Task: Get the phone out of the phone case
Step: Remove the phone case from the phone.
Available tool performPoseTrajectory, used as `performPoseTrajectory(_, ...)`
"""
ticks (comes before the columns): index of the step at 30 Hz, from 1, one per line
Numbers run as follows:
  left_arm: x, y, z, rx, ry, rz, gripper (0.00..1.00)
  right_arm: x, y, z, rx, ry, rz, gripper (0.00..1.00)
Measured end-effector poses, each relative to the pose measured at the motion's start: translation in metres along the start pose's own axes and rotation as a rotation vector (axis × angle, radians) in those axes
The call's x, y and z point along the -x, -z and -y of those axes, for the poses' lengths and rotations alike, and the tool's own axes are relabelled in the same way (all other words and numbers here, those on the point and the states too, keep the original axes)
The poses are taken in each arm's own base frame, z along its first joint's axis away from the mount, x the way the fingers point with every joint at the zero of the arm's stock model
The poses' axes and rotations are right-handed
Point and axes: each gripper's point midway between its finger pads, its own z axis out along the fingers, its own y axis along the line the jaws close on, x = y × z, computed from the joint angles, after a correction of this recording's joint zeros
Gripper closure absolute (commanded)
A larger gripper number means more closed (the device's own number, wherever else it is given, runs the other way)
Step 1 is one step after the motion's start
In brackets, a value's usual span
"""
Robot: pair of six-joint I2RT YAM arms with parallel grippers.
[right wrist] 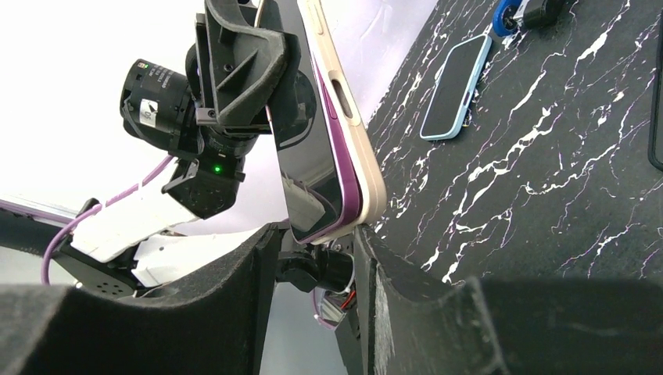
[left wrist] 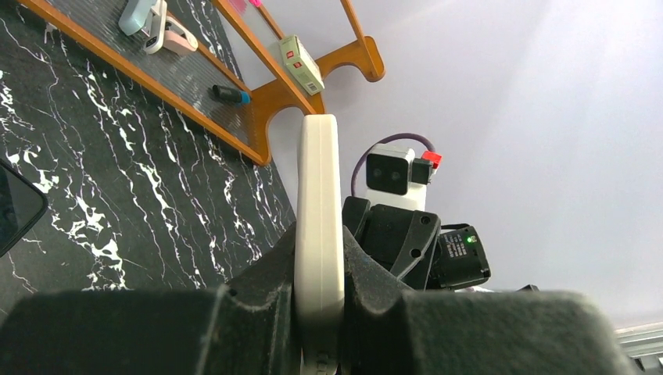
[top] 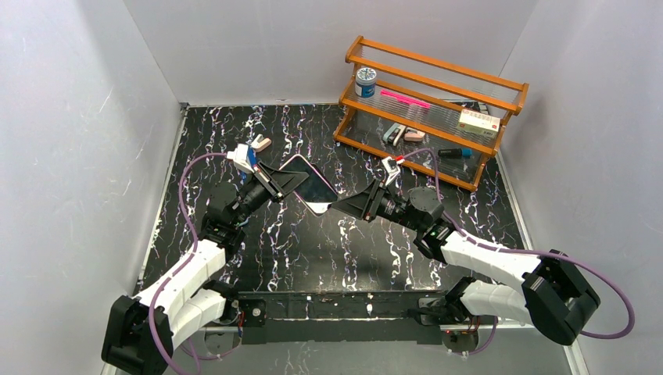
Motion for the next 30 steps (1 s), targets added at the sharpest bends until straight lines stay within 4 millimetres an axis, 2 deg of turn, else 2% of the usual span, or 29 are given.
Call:
performPoseTrajectory(21,-0.006,-0.006,0.007,-0.024,-0.047,0.028,1.00,0.001,-0.002,-0.001,0.005,-0.037,0.004,0.54)
performPoseTrajectory(25,-0.014,-0.010,0.012,-0.033,-0.033,0.027,1.00,0.001,-0.006,0.001,0.017,-0.042,0.009,0.55)
performPoseTrajectory(30,-0.033,-0.012,0.018,-0.053,0.012,-0.008,1.00,0.005,-0.006,-0.009,0.076,-0.038,0.030,0.61)
